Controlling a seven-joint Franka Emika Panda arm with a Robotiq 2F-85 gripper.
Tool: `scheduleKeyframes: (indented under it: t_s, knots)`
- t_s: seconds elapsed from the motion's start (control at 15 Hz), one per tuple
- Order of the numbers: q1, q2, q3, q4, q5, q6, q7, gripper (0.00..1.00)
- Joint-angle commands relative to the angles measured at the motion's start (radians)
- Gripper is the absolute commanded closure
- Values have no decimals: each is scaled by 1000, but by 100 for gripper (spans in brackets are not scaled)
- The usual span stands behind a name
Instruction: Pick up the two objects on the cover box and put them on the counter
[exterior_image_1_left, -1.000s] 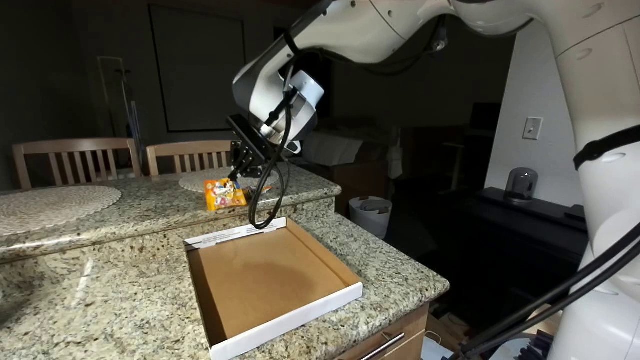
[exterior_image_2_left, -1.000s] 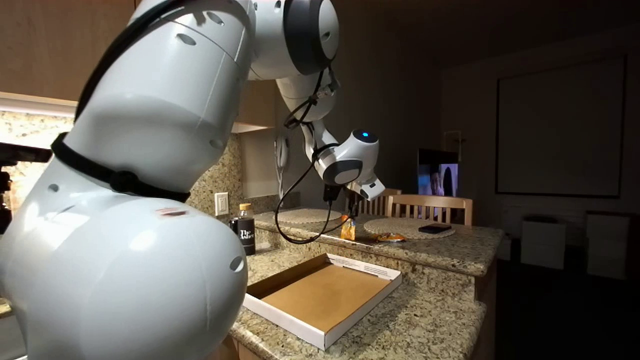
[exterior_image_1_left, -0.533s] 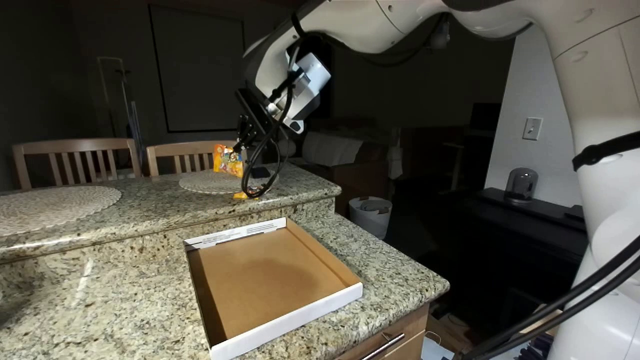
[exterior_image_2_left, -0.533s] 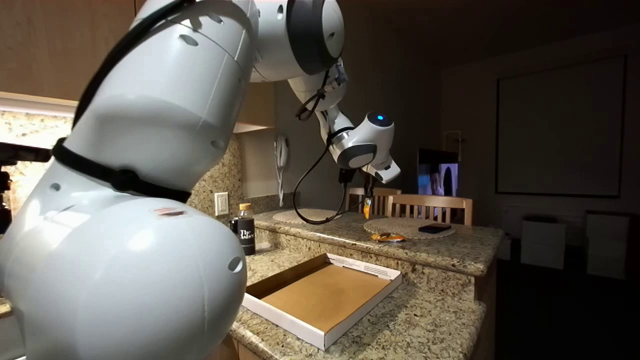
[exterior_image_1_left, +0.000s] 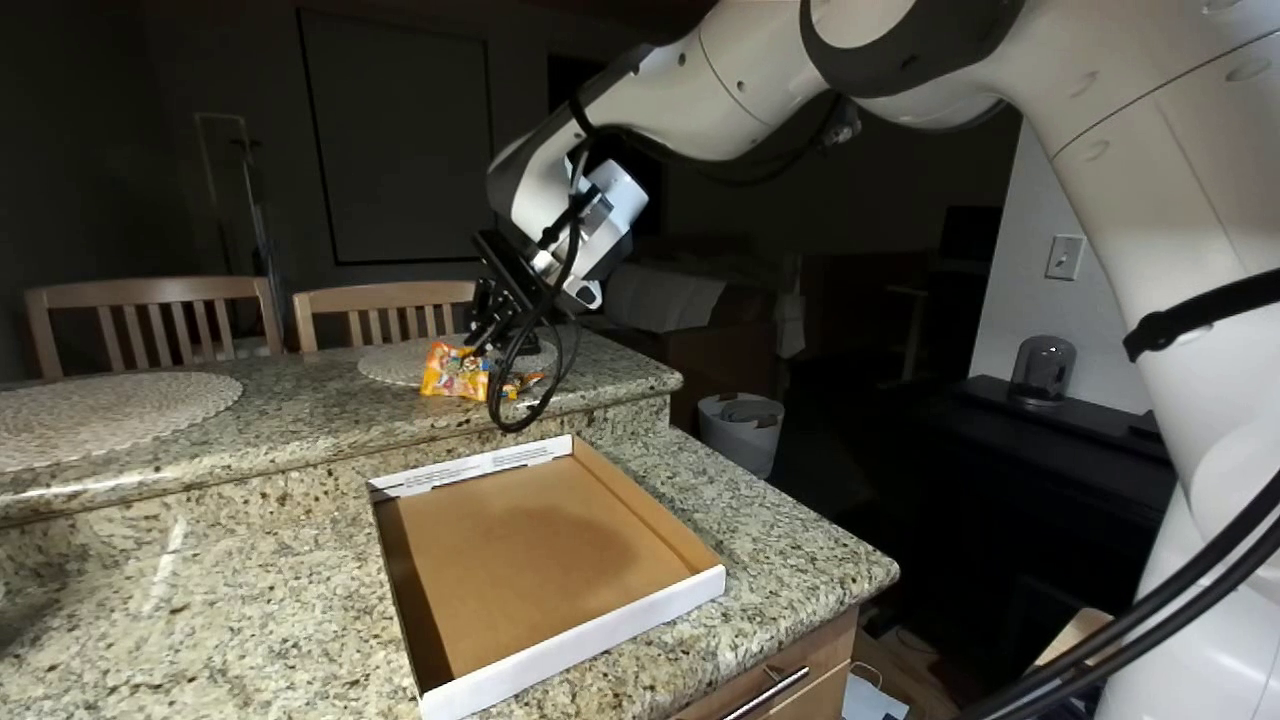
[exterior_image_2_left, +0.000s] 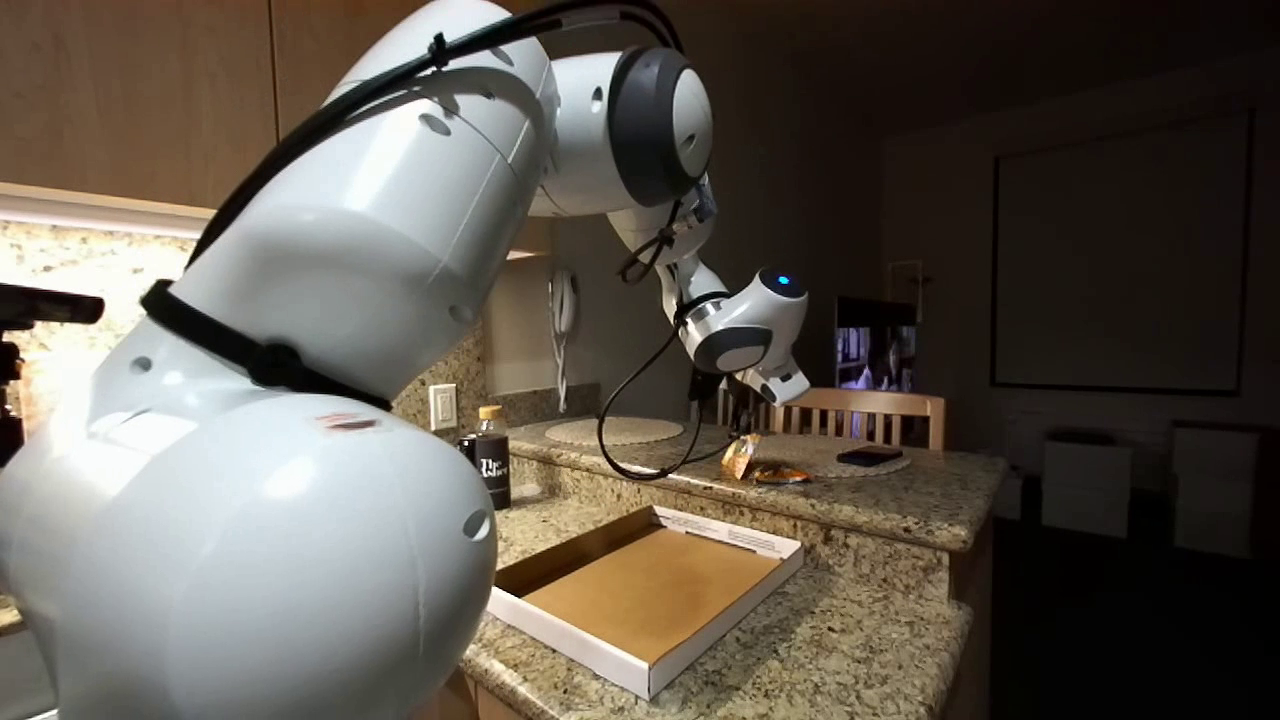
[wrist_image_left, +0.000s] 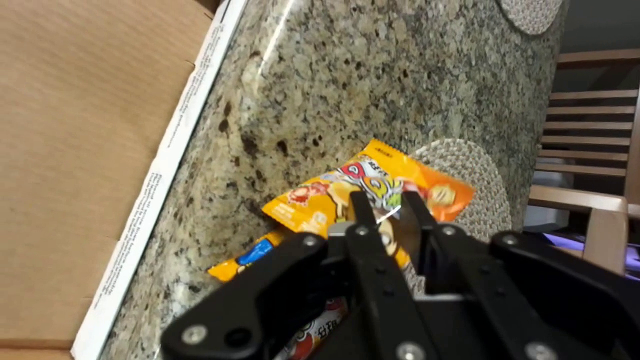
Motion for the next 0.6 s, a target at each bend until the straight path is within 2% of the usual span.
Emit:
scheduleKeyframes:
  t_s: [0.0, 0.27, 0.47, 0.53]
  knots:
    - [-13, -51, 26, -48, 57, -7, -78, 47]
    - [-31, -102, 56, -111, 162, 26, -191, 22]
    - [-69, -134, 97, -183, 261, 42, -310, 2]
    - [-72, -146, 100, -213, 283, 43, -340, 1]
